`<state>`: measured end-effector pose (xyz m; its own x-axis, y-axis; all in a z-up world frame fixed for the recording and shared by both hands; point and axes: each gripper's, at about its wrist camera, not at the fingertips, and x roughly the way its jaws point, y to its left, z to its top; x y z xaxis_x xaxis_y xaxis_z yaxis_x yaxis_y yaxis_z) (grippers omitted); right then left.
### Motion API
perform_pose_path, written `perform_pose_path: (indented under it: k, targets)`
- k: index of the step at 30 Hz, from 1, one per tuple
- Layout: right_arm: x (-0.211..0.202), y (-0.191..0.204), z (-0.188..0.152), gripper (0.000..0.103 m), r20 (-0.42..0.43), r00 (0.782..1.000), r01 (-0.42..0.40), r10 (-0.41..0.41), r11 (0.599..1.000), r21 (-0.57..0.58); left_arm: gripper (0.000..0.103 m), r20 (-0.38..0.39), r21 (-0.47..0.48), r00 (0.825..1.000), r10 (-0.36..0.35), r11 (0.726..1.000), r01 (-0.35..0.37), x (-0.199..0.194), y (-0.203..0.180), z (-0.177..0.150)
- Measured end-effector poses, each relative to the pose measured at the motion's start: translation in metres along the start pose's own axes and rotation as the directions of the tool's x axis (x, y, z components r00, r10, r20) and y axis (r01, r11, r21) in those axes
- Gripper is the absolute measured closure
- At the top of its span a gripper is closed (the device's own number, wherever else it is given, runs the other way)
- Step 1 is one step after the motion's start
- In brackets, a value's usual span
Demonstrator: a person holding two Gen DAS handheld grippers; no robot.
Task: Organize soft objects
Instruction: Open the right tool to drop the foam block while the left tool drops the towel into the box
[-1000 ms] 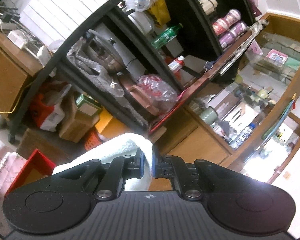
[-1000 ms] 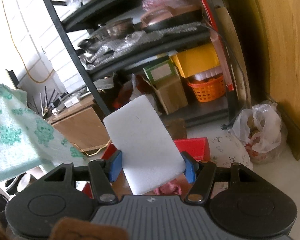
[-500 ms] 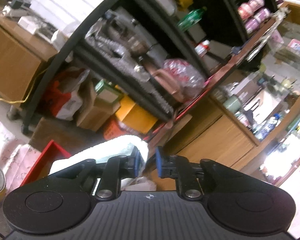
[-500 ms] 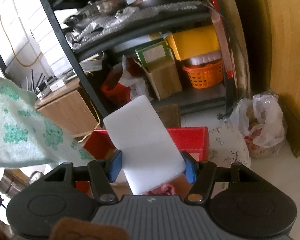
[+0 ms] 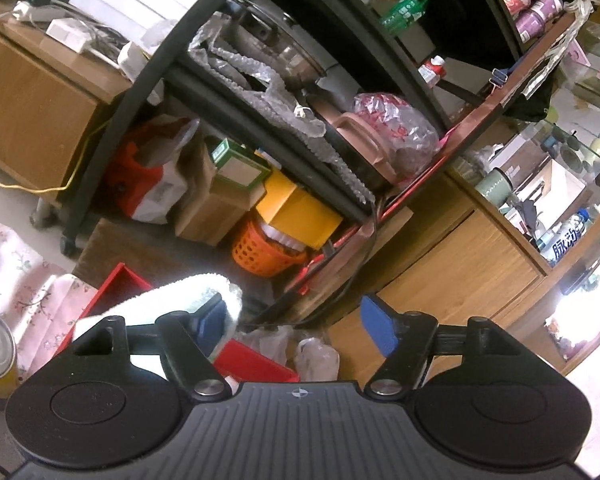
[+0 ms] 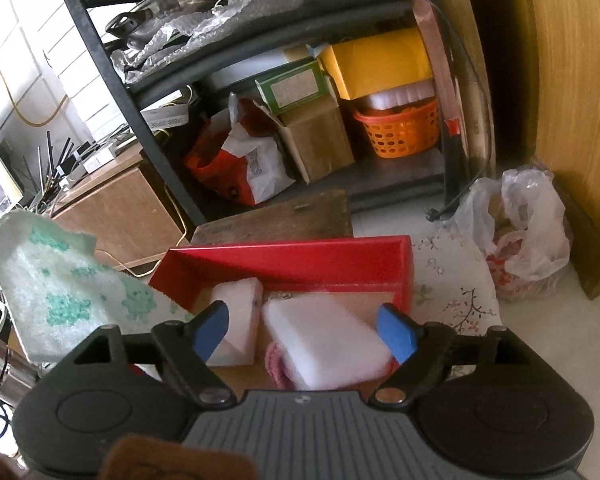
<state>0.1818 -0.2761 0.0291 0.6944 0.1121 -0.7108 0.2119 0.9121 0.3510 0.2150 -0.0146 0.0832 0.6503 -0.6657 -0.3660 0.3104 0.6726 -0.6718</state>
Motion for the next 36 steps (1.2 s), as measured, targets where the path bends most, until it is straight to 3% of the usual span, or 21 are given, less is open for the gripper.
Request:
perform_pose_path:
  k: [5, 9, 10, 11, 12, 13, 14, 16, 18, 20, 22, 24, 25, 29, 32, 36]
  targets:
    - [-0.001, 0.001, 0.0, 0.046, 0.003, 1.0, 0.001, -0.001, 1.0, 0.002, 0.024, -0.033, 0.016, 0.999, -0.012, 1.0, 0.012, 0.008, 0.0, -0.003]
    - [-0.002, 0.001, 0.0, 0.046, 0.004, 1.0, -0.003, 0.003, 1.0, 0.005, 0.02, -0.111, 0.046, 0.992, 0.065, 0.997, -0.061, 0.025, -0.001, -0.006]
    - [-0.003, 0.001, 0.0, 0.046, 0.002, 1.0, -0.007, 0.007, 1.0, 0.005, 0.019, -0.14, 0.087, 0.983, 0.122, 0.99, -0.11, 0.03, -0.004, -0.007]
    - [-0.003, 0.001, 0.0, 0.046, 0.001, 1.0, -0.009, 0.009, 1.0, 0.004, 0.019, -0.177, 0.157, 0.959, 0.221, 0.968, -0.194, 0.038, -0.01, -0.009]
    - [-0.003, 0.001, 0.0, 0.046, 0.002, 1.0, -0.009, 0.009, 1.0, 0.004, 0.019, -0.202, 0.239, 0.924, 0.324, 0.931, -0.274, 0.045, -0.016, -0.013]
    - [-0.004, 0.001, 0.0, 0.046, 0.003, 1.0, -0.008, 0.008, 1.0, 0.004, 0.019, -0.2, 0.293, 0.898, 0.391, 0.899, -0.326, 0.05, -0.019, -0.018]
    - [-0.004, 0.001, 0.0, 0.046, 0.002, 1.0, -0.009, 0.009, 1.0, 0.004, 0.019, -0.196, 0.328, 0.886, 0.421, 0.879, -0.345, 0.053, -0.021, -0.023]
    - [-0.005, 0.002, -0.001, 0.046, 0.002, 1.0, -0.011, 0.011, 1.0, 0.003, 0.02, -0.227, 0.331, 0.893, 0.388, 0.893, -0.304, 0.055, -0.023, -0.027]
    - [-0.007, 0.002, -0.001, 0.046, 0.002, 1.0, -0.013, 0.013, 1.0, 0.001, 0.021, -0.205, 0.232, 0.948, 0.243, 0.953, -0.195, 0.044, -0.023, -0.022]
    - [-0.011, 0.003, -0.001, 0.046, 0.005, 1.0, -0.018, 0.018, 1.0, -0.002, 0.016, -0.118, 0.183, 0.988, 0.098, 0.98, -0.075, 0.028, -0.024, -0.017]
    - [-0.016, 0.004, -0.002, 0.046, 0.01, 1.0, -0.021, 0.021, 1.0, -0.004, 0.006, -0.097, 0.184, 0.982, 0.16, 0.973, -0.14, 0.028, -0.025, -0.013]
    - [-0.02, 0.003, -0.002, 0.046, 0.017, 1.0, -0.022, 0.022, 1.0, -0.008, 0.017, -0.119, 0.186, 0.955, 0.271, 0.951, -0.247, 0.037, -0.018, -0.016]
    - [-0.022, 0.003, -0.002, 0.046, 0.02, 1.0, -0.019, 0.019, 1.0, -0.008, 0.019, -0.121, 0.177, 0.949, 0.29, 0.947, -0.266, 0.038, -0.015, -0.018]
    - [-0.031, 0.001, -0.001, 0.046, 0.026, 1.0, -0.016, 0.016, 1.0, -0.01, 0.018, -0.159, 0.195, 0.947, 0.278, 0.95, -0.246, 0.027, -0.02, -0.022]
    - [-0.041, 0.003, -0.003, 0.046, 0.034, 0.999, -0.017, 0.018, 1.0, -0.011, 0.017, -0.17, 0.241, 0.933, 0.317, 0.931, -0.273, 0.019, -0.023, -0.027]
    - [-0.06, 0.005, -0.013, 0.046, 0.04, 0.999, -0.022, 0.022, 1.0, -0.014, 0.017, -0.206, 0.239, 0.917, 0.341, 0.927, -0.291, -0.002, -0.017, -0.04]
